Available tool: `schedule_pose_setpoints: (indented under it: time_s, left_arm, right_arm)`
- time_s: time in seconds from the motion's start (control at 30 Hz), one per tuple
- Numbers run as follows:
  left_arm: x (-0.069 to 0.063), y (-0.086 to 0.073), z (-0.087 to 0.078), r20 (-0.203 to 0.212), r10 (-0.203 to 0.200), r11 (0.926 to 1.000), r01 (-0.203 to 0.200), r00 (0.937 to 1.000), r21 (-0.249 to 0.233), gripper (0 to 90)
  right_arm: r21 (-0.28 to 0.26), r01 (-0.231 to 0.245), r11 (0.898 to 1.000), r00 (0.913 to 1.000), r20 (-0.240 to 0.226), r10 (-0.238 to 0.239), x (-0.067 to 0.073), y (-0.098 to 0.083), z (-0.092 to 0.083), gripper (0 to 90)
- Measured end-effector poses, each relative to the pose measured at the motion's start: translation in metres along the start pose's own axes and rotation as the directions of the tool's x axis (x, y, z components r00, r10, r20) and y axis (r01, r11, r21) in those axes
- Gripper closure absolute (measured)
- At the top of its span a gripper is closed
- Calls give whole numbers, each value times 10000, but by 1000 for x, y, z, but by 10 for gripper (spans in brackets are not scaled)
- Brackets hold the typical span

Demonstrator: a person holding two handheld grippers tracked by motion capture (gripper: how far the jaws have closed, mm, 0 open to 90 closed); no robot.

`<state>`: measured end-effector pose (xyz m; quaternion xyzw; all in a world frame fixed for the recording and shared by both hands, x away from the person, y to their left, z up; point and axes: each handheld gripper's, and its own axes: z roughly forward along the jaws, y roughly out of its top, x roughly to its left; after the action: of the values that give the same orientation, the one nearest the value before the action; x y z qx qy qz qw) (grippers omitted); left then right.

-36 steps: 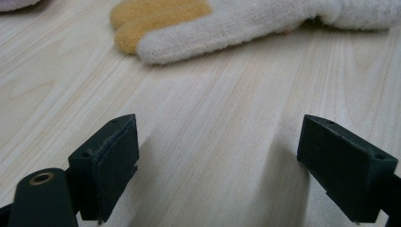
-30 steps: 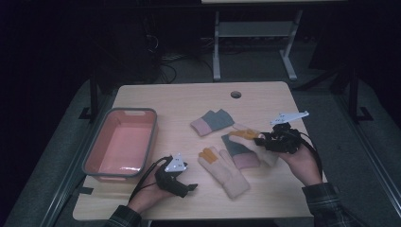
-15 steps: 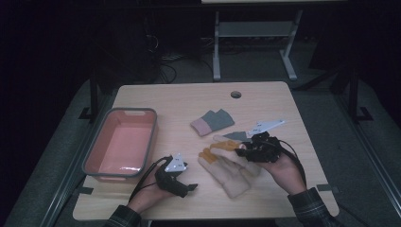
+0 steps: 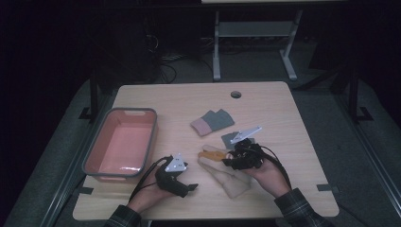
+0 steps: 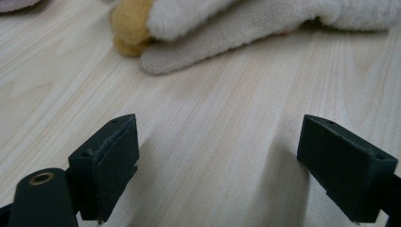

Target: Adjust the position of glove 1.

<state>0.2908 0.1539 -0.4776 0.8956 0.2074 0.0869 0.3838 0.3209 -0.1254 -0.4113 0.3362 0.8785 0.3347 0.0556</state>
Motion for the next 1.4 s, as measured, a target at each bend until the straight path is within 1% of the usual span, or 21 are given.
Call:
schedule_pose_setpoints:
  time_s: [0.03,0.1,0.17,0.23,0.33,0.4,0.43,0.47,0.6,0.63,0.73,0.77,0.8,0.83,0.9,0.97,1.03,1.07,1.23,1.33,1.4]
  left_arm:
    - [0,0,0,3,1,10000,-1,10000,-4,128]
    - [0,0,0,2,0,10000,0,10000,-3,128]
    - [0,0,0,4,2,10000,-2,10000,-3,129]
    - [0,0,0,3,-1,10000,1,10000,-1,129]
    - [0,0,0,3,-3,10000,3,10000,-2,128]
    - [0,0,0,9,-26,10000,26,10000,-25,129]
    - [0,0,0,5,36,10000,-36,10000,31,129]
    - [0,0,0,33,-12,10000,12,10000,46,128]
    - [-1,0,0,19,-66,10000,66,10000,-29,128]
    - [-1,0,0,18,-66,10000,66,10000,-31,128]
    - [0,0,0,20,-55,10000,55,10000,-41,128]
    - [0,0,0,6,-38,10000,38,10000,-25,129]
    - [0,0,0,-1,33,10000,-33,10000,38,129]
    - [0,0,0,4,4,10000,-4,10000,17,129]
    - [0,0,0,15,-44,10000,44,10000,-19,129]
    - [0,0,0,19,-20,10000,20,10000,11,129]
    - [0,0,0,21,-23,10000,23,10000,9,129]
    - [0,0,0,13,-43,10000,43,10000,-11,129]
    - [0,0,0,18,-61,10000,61,10000,-27,129]
    - [0,0,0,15,-59,10000,59,10000,-26,129]
    - [0,0,0,21,-63,10000,63,10000,-24,129]
  right_arm:
    - [13,-60,10000,10000,10,60,0,-1,2,523]
    - [-127,-2,9999,10000,43,3,-2,-2,0,458]
    - [-306,33,9995,10000,71,-31,-6,-4,-5,444]
    - [-450,185,9988,9998,69,-182,-10,-7,-11,462]
    - [-493,260,9984,9996,97,-256,-18,-17,-21,504]
    - [-486,158,9987,9999,10,-157,-24,-26,-28,523]
    - [-491,152,9987,9999,-44,-154,-26,-30,-31,526]
    - [-487,175,9987,9998,-50,-178,-27,-35,-33,535]
    - [-441,190,9988,9994,-274,-202,-26,-54,-40,554]
    - [-417,282,9987,9991,-312,-295,-26,-58,-40,563]
    - [-285,507,9983,9966,-631,-524,-22,-67,-36,563]
    - [-94,579,9983,9961,-666,-584,-19,-69,-33,562]
    - [158,743,9971,9951,-669,-731,-17,-69,-29,563]
    - [323,855,9958,9942,-679,-831,-15,-69,-25,563]
    - [568,1014,9932,9924,-756,-970,-13,-68,-17,601]
    - [672,999,9927,9922,-808,-944,-13,-68,-13,687]
    - [677,836,9942,9935,-831,-779,-14,-68,-14,772]
    - [684,916,9934,9928,-834,-858,-15,-68,-15,794]
    - [385,882,9954,9940,-685,-854,-14,-64,-25,809]
    - [60,681,9977,9958,-615,-676,-14,-61,-38,809]
    - [-220,617,9979,9953,-730,-632,-11,-59,-47,809]
